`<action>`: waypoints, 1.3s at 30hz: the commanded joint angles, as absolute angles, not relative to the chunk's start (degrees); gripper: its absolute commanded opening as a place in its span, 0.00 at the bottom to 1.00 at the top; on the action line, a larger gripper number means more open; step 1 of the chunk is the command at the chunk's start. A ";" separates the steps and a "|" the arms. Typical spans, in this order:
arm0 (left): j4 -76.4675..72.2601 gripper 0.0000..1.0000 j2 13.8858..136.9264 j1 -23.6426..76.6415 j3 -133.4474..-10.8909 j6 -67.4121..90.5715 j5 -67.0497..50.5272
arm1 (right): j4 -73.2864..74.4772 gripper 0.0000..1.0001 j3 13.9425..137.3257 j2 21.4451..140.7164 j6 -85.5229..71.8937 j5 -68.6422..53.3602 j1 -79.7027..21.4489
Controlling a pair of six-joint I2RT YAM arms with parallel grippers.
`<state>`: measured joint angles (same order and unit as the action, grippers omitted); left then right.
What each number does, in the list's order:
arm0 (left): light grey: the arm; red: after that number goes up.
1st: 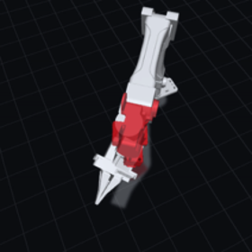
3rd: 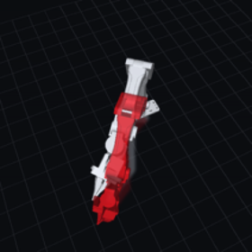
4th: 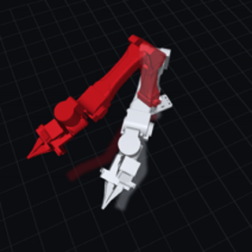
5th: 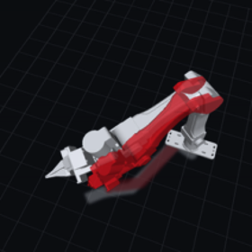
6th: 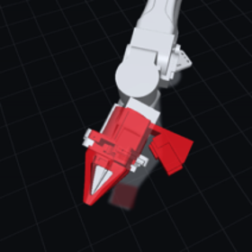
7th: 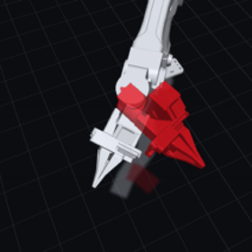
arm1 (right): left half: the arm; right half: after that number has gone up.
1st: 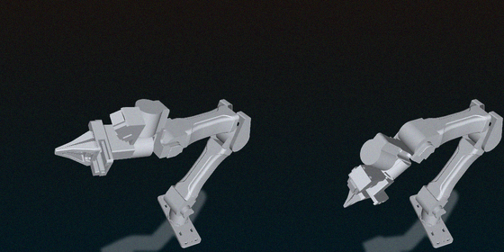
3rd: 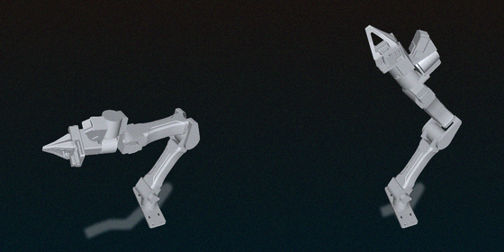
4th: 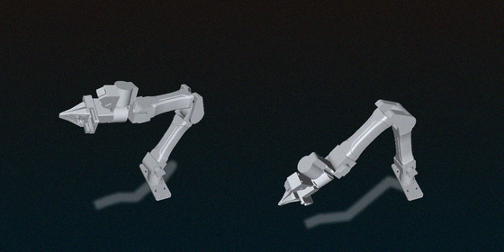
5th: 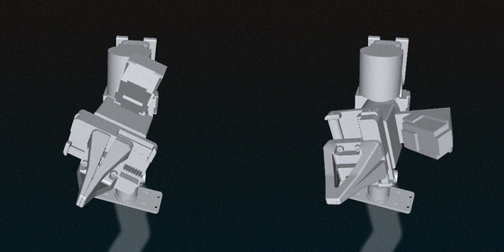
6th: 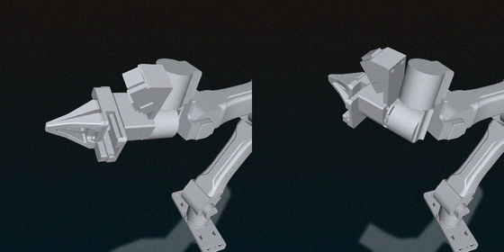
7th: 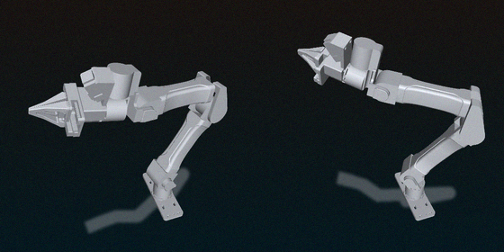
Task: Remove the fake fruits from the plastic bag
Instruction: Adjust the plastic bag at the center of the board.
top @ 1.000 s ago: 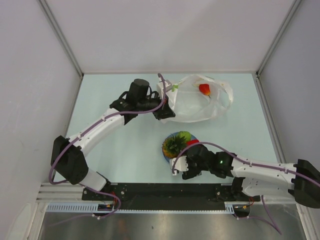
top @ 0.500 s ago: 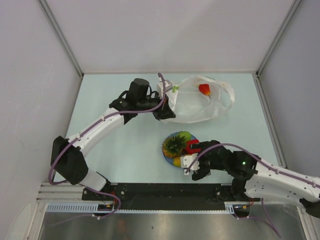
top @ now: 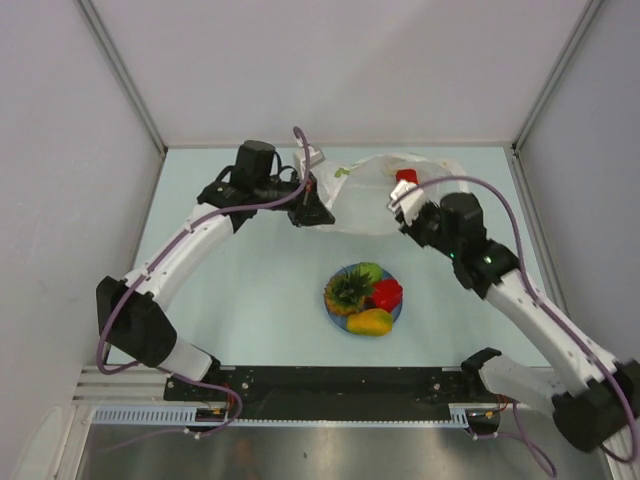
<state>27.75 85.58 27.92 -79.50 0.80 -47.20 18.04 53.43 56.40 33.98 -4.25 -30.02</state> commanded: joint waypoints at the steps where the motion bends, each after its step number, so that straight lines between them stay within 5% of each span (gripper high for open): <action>1: 29.10 0.00 82.98 24.18 -83.23 -1.93 -51.42 | 4.58 0.07 56.68 69.67 32.68 -8.10 -26.46; 3: 27.87 0.00 82.01 23.38 -83.06 -2.28 -51.50 | 2.55 0.00 56.78 75.55 35.76 -4.51 -26.54; 10: 23.82 0.00 75.07 21.27 -83.06 -3.86 -49.66 | 15.37 0.00 56.78 73.58 34.63 -3.07 -28.65; 17: 21.97 0.00 76.19 21.36 -80.43 -2.81 -49.39 | 4.50 0.00 59.40 81.72 39.37 -4.03 -26.46; 20: 22.68 0.00 78.57 21.27 -80.33 -3.16 -47.65 | 2.12 0.09 63.45 90.22 39.99 -4.66 -25.32; 26: 24.16 0.00 81.91 21.09 -83.40 -5.53 -47.02 | 0.88 0.43 73.03 102.89 37.36 -3.88 -23.65; 30: 25.05 0.00 83.49 21.18 -84.64 -6.33 -47.11 | 1.05 0.49 77.34 107.65 33.93 -2.11 -22.59; 37: 24.96 0.00 83.58 21.18 -85.25 -6.24 -46.76 | 5.09 0.43 81.56 104.79 30.67 -1.33 -23.90; 39: 24.61 0.00 83.58 21.09 -85.69 -6.15 -46.67 | 5.19 0.43 81.39 103.01 32.25 7.26 -25.31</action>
